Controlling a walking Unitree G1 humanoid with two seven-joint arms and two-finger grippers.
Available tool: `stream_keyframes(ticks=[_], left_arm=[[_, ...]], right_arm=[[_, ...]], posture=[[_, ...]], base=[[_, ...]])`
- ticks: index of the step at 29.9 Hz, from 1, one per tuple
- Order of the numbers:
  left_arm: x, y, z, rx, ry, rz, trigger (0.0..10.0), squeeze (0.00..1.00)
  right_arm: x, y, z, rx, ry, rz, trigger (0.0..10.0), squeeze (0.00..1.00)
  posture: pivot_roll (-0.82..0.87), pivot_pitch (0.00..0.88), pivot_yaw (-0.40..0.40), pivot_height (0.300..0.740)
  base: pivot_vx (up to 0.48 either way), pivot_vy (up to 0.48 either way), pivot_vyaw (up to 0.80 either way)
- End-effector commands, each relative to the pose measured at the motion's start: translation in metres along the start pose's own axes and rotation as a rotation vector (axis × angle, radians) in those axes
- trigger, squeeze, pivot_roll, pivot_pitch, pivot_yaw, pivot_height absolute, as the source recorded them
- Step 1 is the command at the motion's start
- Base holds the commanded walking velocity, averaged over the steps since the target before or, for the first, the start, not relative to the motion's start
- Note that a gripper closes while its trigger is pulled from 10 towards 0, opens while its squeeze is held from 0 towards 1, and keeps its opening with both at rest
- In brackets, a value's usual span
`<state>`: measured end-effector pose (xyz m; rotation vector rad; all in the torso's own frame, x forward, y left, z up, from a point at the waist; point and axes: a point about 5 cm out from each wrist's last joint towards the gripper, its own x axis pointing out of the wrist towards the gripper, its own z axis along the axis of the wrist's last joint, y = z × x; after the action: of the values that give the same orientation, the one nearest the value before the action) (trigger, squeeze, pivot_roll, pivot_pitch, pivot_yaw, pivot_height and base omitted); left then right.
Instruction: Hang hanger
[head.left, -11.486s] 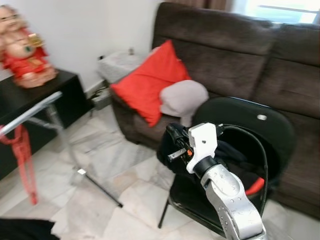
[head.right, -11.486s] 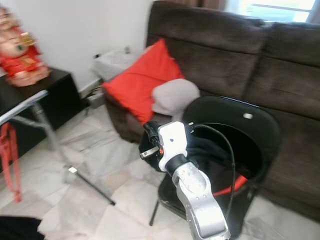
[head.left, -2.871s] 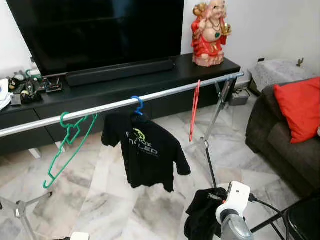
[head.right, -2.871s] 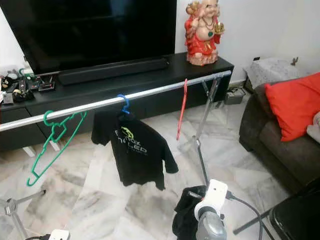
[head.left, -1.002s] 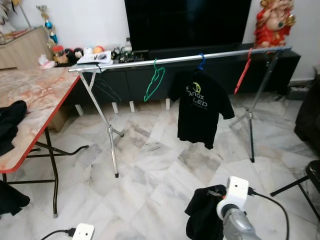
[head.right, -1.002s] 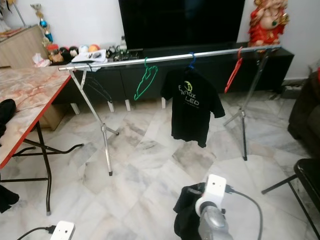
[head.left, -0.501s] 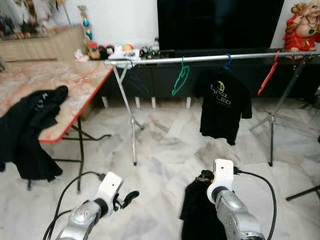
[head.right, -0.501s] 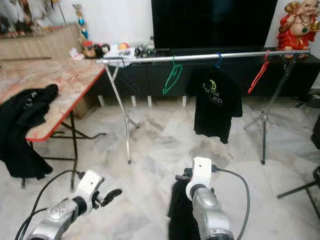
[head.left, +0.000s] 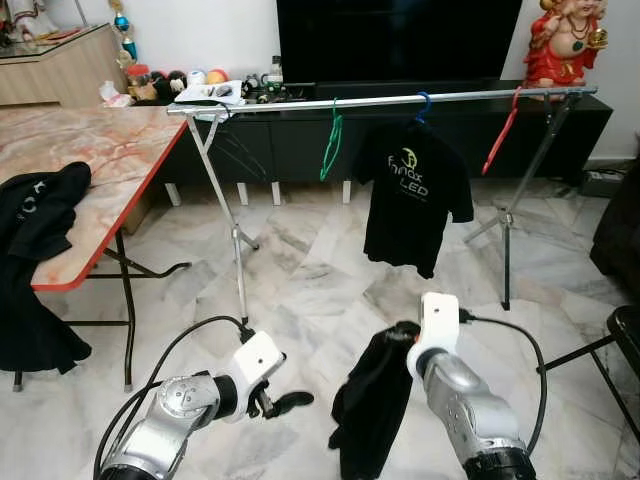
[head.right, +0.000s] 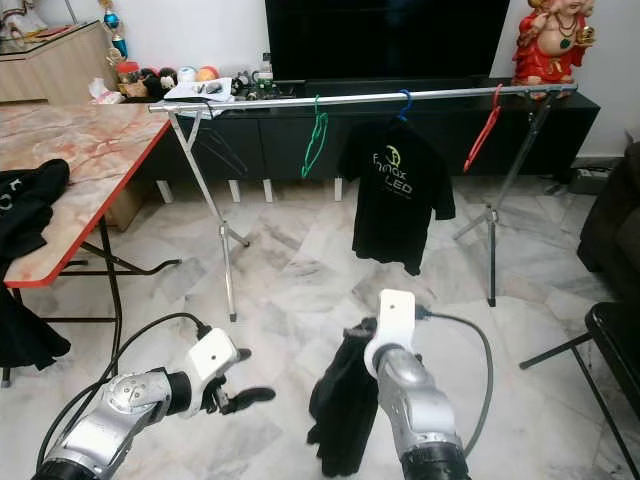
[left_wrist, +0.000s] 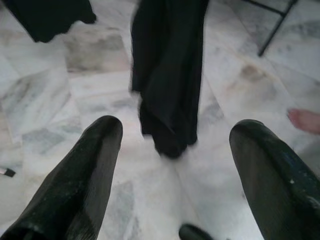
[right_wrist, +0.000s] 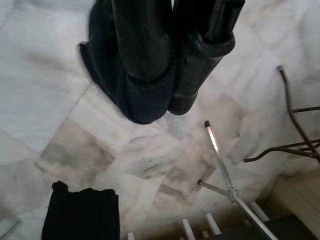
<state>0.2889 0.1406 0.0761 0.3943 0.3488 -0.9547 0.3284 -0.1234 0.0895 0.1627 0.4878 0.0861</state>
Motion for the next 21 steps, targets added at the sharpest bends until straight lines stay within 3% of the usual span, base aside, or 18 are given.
stream_keyframes(ticks=[1, 10, 17, 21], left_arm=[[-0.002, 0.003, 0.016, 0.036, -0.031, -0.019, 10.0, 0.00], [0.009, -0.010, 0.053, 0.049, -0.136, -0.040, 10.0, 0.00], [0.021, -0.027, 0.065, 0.034, -0.190, -0.052, 10.0, 0.00], [0.029, -0.030, 0.072, -0.006, -0.214, 0.013, 10.0, 0.00]], right_arm=[[-0.008, 0.019, 0.025, 0.015, -0.077, 0.061, 10.0, 0.00], [-0.032, 0.043, 0.053, 0.076, -0.108, 0.103, 10.0, 0.00], [-0.047, 0.046, 0.062, 0.110, -0.128, 0.089, 10.0, 0.00], [-0.056, 0.050, 0.066, 0.147, -0.128, 0.085, 10.0, 0.00]], posture=[[0.13, 0.066, 0.040, 0.740], [0.11, 0.081, 0.030, 0.740], [0.10, 0.085, 0.036, 0.740], [0.09, 0.085, 0.040, 0.740]], base=[[0.000, 0.000, 0.00], [0.000, 0.000, 0.00], [0.000, 0.000, 0.00], [0.000, 0.000, 0.00]])
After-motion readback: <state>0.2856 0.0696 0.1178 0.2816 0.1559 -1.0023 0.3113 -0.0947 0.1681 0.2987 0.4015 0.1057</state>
